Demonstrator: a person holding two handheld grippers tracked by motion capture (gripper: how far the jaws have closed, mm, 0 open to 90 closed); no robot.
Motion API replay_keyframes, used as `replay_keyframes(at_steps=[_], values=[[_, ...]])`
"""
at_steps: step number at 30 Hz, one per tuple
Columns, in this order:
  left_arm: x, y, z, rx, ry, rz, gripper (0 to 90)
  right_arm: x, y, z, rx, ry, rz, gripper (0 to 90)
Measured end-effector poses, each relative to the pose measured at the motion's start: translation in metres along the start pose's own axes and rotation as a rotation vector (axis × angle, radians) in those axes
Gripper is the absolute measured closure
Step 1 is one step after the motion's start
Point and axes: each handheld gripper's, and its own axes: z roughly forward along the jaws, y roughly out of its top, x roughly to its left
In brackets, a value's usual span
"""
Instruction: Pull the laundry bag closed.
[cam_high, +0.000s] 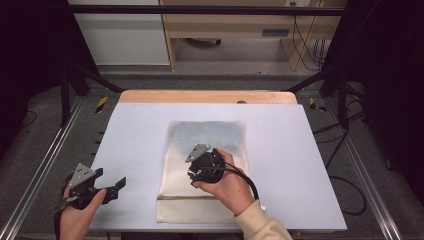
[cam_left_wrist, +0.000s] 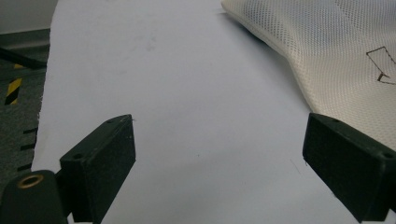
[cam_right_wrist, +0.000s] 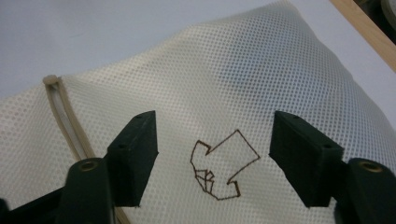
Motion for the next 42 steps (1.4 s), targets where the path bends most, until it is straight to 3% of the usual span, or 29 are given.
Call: replay_keyframes(at_steps=[6,12,14,19,23,26,30,35,38,42], values=[[-0.004,-0.003,0.002,0.004,-0.002,-0.024,9.7,0.001,0.027,0.004,0.015,0.047,-0.081,45.4],[-0.007,0.001,0.001,0.020,0.017,0.053,11.0,0.011,0.040,0.016,-0.007,0.107,-0.138,58.2],[-0.006,0.000,0.002,0.023,0.007,0.046,11.0,0.013,0.040,0.017,-0.011,0.113,-0.135,61.5],[0.002,0.001,0.002,0.012,-0.031,0.032,11.3,0.028,0.041,0.031,-0.003,0.200,-0.133,70.8],[0.000,0.005,0.000,-0.003,-0.027,0.037,11.3,0.037,0.040,0.037,-0.008,0.246,-0.124,75.3],[-0.002,0.007,0.000,-0.010,-0.019,0.036,11.3,0.041,0.038,0.040,0.007,0.258,-0.136,76.2],[-0.005,0.006,0.002,0.033,-0.025,0.061,11.7,0.049,0.033,0.044,0.020,0.304,-0.126,76.2],[-0.005,0.003,-0.003,0.036,-0.049,0.037,12.4,0.056,0.038,0.052,0.024,0.370,-0.113,75.8],[-0.005,0.003,-0.008,0.024,-0.065,0.014,13.2,0.064,0.039,0.059,0.036,0.401,-0.129,75.0],[-0.014,0.001,-0.013,0.022,-0.102,0.007,13.0,0.071,0.036,0.067,0.069,0.410,-0.139,72.3]])
